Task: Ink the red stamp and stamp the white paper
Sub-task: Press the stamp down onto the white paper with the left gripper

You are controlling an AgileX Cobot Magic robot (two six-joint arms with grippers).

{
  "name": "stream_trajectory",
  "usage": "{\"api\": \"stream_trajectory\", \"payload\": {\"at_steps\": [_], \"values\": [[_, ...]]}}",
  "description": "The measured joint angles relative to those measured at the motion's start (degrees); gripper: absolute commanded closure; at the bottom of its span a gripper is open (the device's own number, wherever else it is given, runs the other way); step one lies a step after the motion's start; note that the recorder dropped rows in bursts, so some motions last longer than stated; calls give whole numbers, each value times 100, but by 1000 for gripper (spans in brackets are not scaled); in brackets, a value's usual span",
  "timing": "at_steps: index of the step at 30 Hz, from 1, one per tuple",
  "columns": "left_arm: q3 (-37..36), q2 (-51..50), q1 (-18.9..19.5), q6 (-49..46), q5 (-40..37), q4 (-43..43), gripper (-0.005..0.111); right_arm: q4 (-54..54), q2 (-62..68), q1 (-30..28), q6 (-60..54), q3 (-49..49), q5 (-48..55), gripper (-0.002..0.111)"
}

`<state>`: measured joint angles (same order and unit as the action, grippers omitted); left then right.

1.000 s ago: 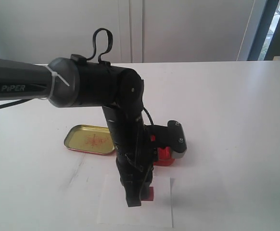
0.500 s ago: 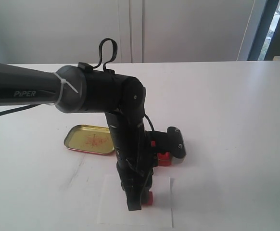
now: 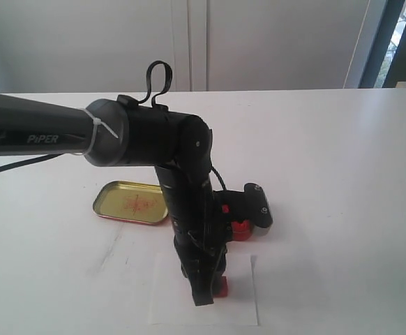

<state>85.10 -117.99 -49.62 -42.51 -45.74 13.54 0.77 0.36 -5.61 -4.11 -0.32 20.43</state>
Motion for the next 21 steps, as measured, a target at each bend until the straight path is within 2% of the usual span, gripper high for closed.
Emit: {"api": "stream_trajectory", "payload": {"at_steps": [14, 21], "values": [[-554, 91, 0, 23, 690, 208, 107, 0, 0, 0, 0, 0, 0, 108], [-607, 103, -38, 46, 836, 234, 107, 0, 0, 0, 0, 0, 0, 108]]}}
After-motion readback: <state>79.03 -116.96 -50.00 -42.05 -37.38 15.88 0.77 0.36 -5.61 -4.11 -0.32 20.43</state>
